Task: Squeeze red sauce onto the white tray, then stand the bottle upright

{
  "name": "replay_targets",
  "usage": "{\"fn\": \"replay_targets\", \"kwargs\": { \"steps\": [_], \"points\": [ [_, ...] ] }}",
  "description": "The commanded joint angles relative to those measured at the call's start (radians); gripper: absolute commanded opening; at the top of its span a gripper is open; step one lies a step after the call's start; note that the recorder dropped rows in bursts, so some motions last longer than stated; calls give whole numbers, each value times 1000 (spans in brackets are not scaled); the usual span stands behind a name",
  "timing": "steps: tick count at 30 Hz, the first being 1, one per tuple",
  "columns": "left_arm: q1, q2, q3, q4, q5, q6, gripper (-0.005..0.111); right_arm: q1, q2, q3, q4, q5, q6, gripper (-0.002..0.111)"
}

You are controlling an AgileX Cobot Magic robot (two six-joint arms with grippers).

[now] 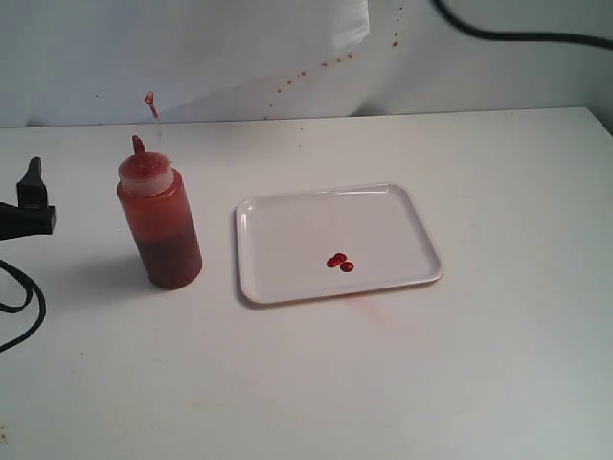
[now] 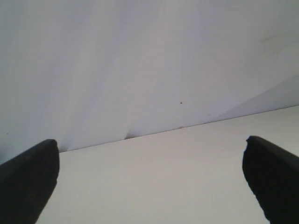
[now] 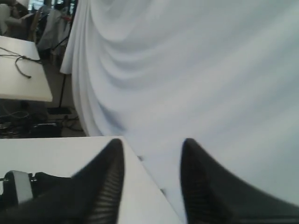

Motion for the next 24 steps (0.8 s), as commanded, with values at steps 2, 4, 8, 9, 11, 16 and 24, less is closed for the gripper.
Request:
{"fn": "replay_targets", "kwargs": {
  "steps": [2,4,8,9,11,16,24],
  "points": [
    [0,-13,7,26,-2,49,105,-144,-140,152,-18,18,55,0],
    [0,-41,22,47,-2,51,105,-217,-187,223,-18,18,71,0],
    [0,-148,68,196,-5,32,105,-375,-237,384,-18,25,94,0],
    [0,-192,78,255,-5,-7,105,-407,-242,424,-18,25,94,0],
    [0,-262,99,331,-2,-72,105,-458,-250,501,-18,23,94,0],
    [0,-434,140,513,-2,-242,105,-502,-286,627,154,0,28,0],
    [0,-705,177,703,0,-453,105,-502,-479,803,466,63,-254,0]
  ]
}}
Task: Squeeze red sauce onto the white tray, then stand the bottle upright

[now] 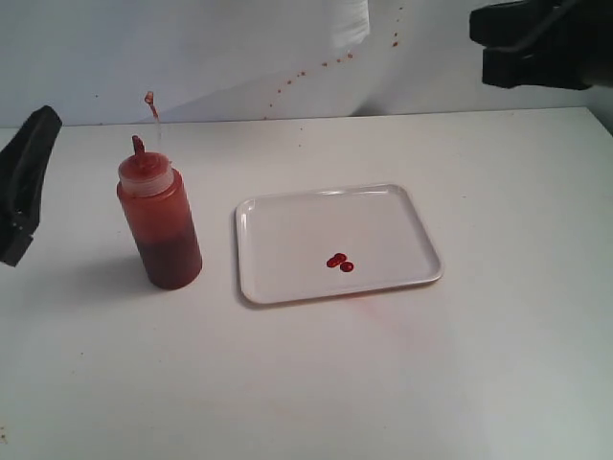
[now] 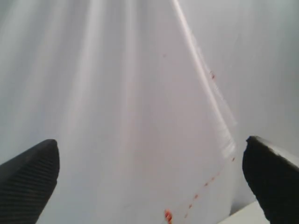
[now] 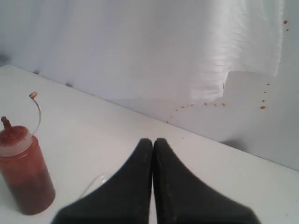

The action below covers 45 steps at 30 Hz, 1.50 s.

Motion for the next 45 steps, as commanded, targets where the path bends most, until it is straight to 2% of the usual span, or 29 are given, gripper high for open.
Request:
{"fn": "replay_targets", "kwargs": {
  "steps": [1,4,9,11,12,13,14,18,21,25,35,37,39,42,45],
  "points": [
    [0,-152,22,108,-5,-185,105,-7,-152,121,346,58,-281,0],
    [0,-223,22,184,5,-281,105,-7,-259,195,472,58,-431,0],
    [0,-331,22,324,71,-546,101,-7,-502,346,630,30,-483,0],
    [0,-366,22,394,82,-607,80,-7,-591,392,630,28,-526,0],
    [0,-389,22,421,80,-637,49,-7,-644,421,630,30,-525,0],
    [0,-397,22,436,80,-640,34,-7,-663,433,630,36,-525,0],
    [0,-417,22,484,80,-635,0,-7,-696,451,630,48,-525,0],
    [0,-469,22,514,72,-671,1,-7,-726,470,630,60,-519,0],
    [0,-512,22,589,-10,-673,1,-7,-726,470,630,60,-519,0],
    [0,-520,22,664,-21,-671,1,-7,-726,470,630,59,-516,0],
    [0,-520,22,663,-21,-657,1,-7,-726,470,630,59,-516,0],
    [0,-520,22,665,-21,-717,1,-7,-726,470,630,59,-516,0],
    [-29,-538,22,626,-21,-818,1,-7,-726,470,630,59,-516,0],
    [-40,-669,22,623,263,-1081,1,-7,-726,470,630,64,-516,0],
    [-40,-856,22,723,548,-1318,1,-7,-726,470,630,70,-516,0]
  ]
}}
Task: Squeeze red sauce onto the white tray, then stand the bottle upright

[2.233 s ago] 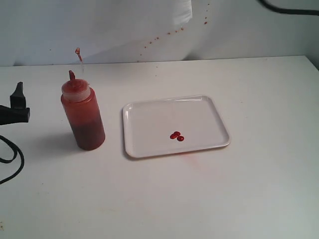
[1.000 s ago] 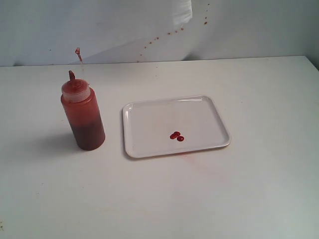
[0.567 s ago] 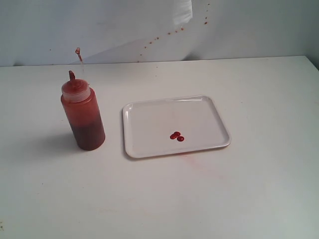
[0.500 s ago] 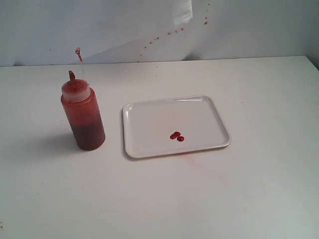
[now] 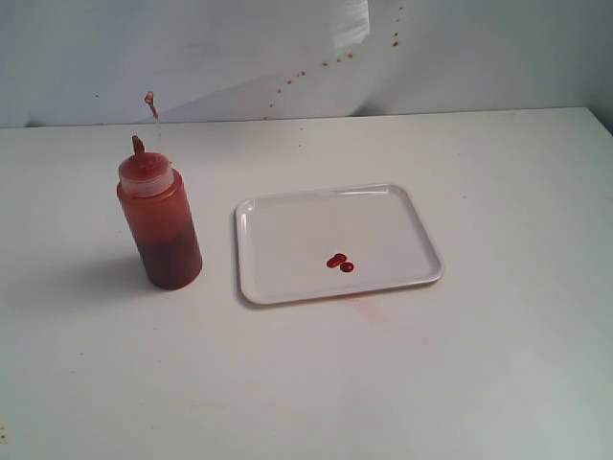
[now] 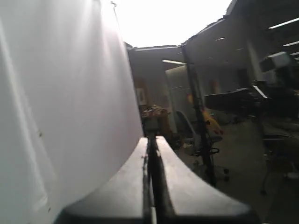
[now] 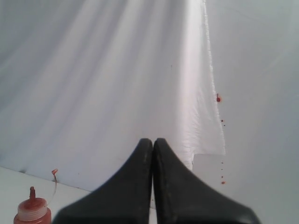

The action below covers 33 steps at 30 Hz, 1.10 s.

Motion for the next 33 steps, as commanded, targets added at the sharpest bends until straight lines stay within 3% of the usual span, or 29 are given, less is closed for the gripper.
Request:
{"fn": "replay_targets", "kwargs": {
  "steps": [1,6,18,21,23,25,28,31,33],
  "points": [
    [-7,-254,5,127,425,-385,1,-7,-6,6,4,12,-3,0],
    [-7,-446,38,192,683,-535,1,-7,-6,6,4,12,-3,0],
    [-7,-430,41,197,697,-513,1,-7,-6,6,4,6,-1,0],
    [-7,-430,54,172,706,-414,1,-7,-6,6,4,6,-1,0],
    [-7,-430,76,-54,756,-207,1,-7,-6,6,4,6,-1,0],
    [-7,-430,104,-475,861,122,1,-7,-6,6,4,6,-1,0],
    [-3,-430,117,-973,1066,668,1,-7,-6,6,4,6,-1,0],
    [-3,-430,117,-1120,1205,1042,1,-7,-6,6,4,4,-1,0],
    [-3,-434,130,-1099,1261,1075,1,-7,-6,6,4,4,-1,0]
  ]
}}
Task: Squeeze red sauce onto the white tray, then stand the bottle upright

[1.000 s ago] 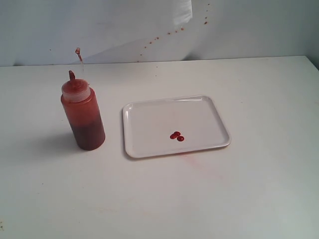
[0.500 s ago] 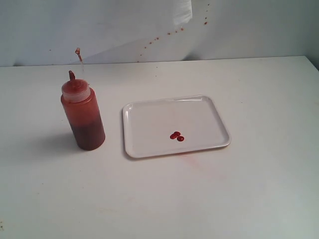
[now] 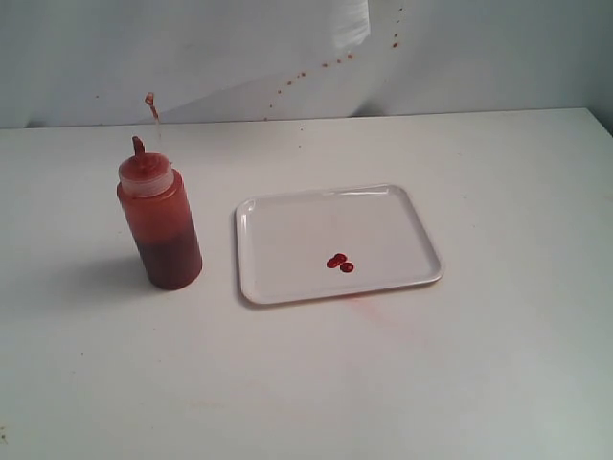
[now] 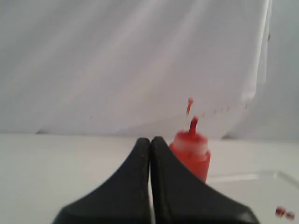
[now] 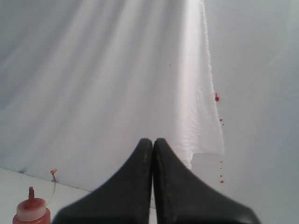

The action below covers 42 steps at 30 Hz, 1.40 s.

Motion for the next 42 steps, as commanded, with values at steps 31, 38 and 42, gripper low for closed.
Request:
{"fn": "replay_targets", "kwargs": {
  "steps": [31,38,42],
  "points": [
    [0,-14,68,-42,163,227,1,-7,-3,5,2,-3,5,0],
    [0,-14,68,-42,163,227,1,-7,-3,5,2,-3,5,0],
    [0,-14,68,-42,163,227,1,-6,-3,5,2,-3,7,0]
  ]
}}
